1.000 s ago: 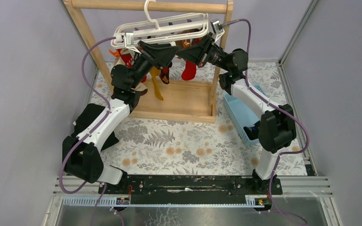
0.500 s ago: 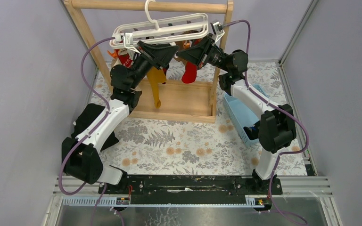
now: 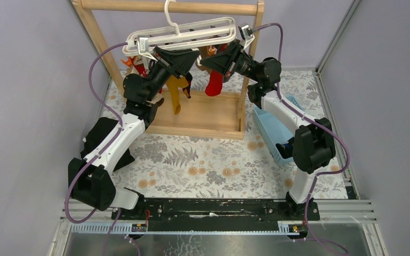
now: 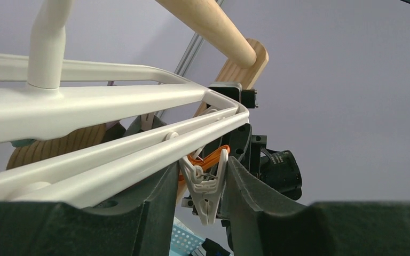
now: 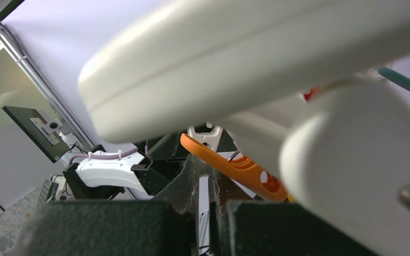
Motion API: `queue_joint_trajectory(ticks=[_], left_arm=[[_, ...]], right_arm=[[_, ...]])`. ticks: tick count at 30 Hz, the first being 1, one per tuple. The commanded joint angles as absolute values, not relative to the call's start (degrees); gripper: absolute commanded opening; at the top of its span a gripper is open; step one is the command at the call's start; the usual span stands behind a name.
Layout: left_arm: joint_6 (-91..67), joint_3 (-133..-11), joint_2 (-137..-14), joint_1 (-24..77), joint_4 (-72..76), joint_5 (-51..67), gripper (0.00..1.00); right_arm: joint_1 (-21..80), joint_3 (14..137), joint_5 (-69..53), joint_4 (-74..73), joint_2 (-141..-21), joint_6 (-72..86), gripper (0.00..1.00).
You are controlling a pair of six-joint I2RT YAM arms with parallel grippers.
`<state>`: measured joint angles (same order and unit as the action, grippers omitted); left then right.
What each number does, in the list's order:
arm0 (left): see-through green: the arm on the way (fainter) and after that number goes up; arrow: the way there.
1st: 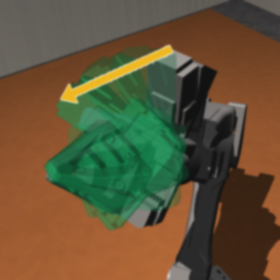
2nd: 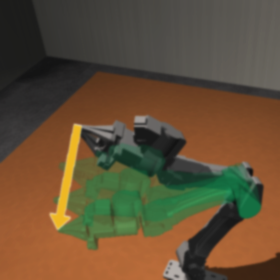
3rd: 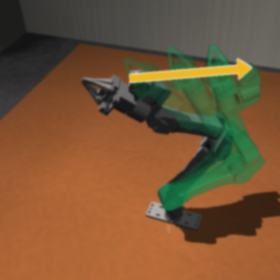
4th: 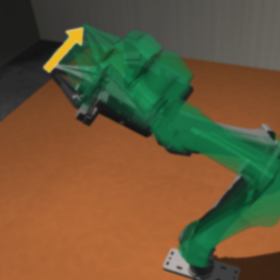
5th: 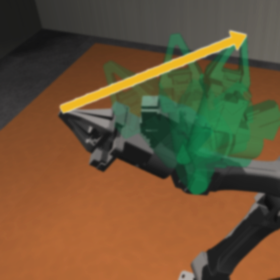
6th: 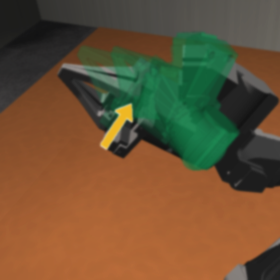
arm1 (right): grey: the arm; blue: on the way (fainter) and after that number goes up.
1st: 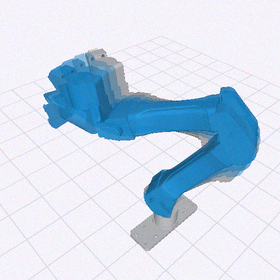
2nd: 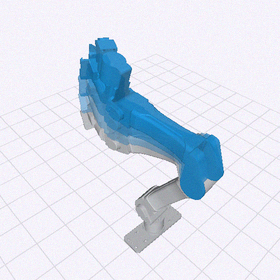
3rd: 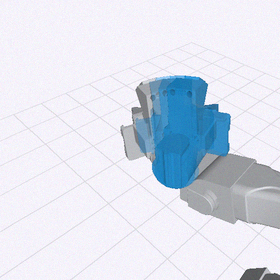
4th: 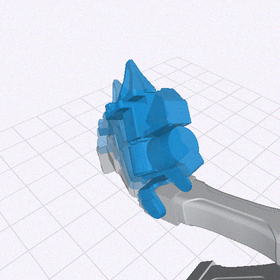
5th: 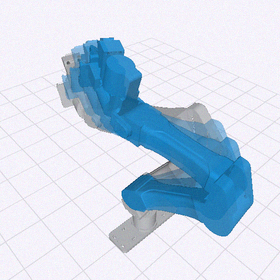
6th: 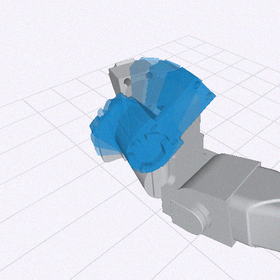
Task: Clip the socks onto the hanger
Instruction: Open the clamp at the hanger.
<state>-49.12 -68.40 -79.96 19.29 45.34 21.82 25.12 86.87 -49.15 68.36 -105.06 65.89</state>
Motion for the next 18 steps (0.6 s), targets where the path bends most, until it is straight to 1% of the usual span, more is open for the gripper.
queue_joint_trajectory(ticks=[1, 4, 5, 8, 10, 11, 15, 16, 18], left_arm=[[-48.82, -68.76, -78.31, 19.16, 49.38, 20.66, 0.41], [-49.06, -68.83, -78.29, 19.16, 49.47, 20.46, 0.37], [-49.23, -68.75, -78.31, 19.14, 49.52, 20.37, 0.33], [-49.92, -68.81, -78.39, 19.07, 49.72, 20.36, 0.16], [-50.54, -68.62, -78.41, 19.05, 49.92, 20.38, 0.03], [-50.71, -68.63, -78.32, 19.03, 49.93, 20.36, 0.00], [-50.98, -68.55, -78.27, 19.07, 49.80, 20.57, 0.00], [-51.01, -68.44, -78.23, 19.07, 49.72, 20.57, 0.00], [-51.06, -68.33, -78.22, 19.07, 49.68, 20.64, 0.00]], right_arm=[[25.20, 86.26, -51.33, 70.40, -104.06, 67.36, 0.00], [25.22, 86.06, -51.34, 70.47, -104.06, 67.32, 0.00], [25.16, 85.98, -51.33, 70.53, -104.06, 67.28, 0.00], [25.22, 85.85, -51.37, 70.71, -104.14, 67.39, 0.00], [25.21, 85.80, -51.49, 70.69, -104.10, 67.40, 0.00], [25.19, 85.69, -51.50, 70.74, -104.10, 67.36, 0.00], [25.22, 85.01, -51.53, 70.85, -103.62, 66.92, 0.00], [25.17, 84.61, -51.23, 70.76, -103.20, 66.63, 0.05], [25.22, 83.46, -50.69, 70.31, -102.29, 65.61, 0.24]])
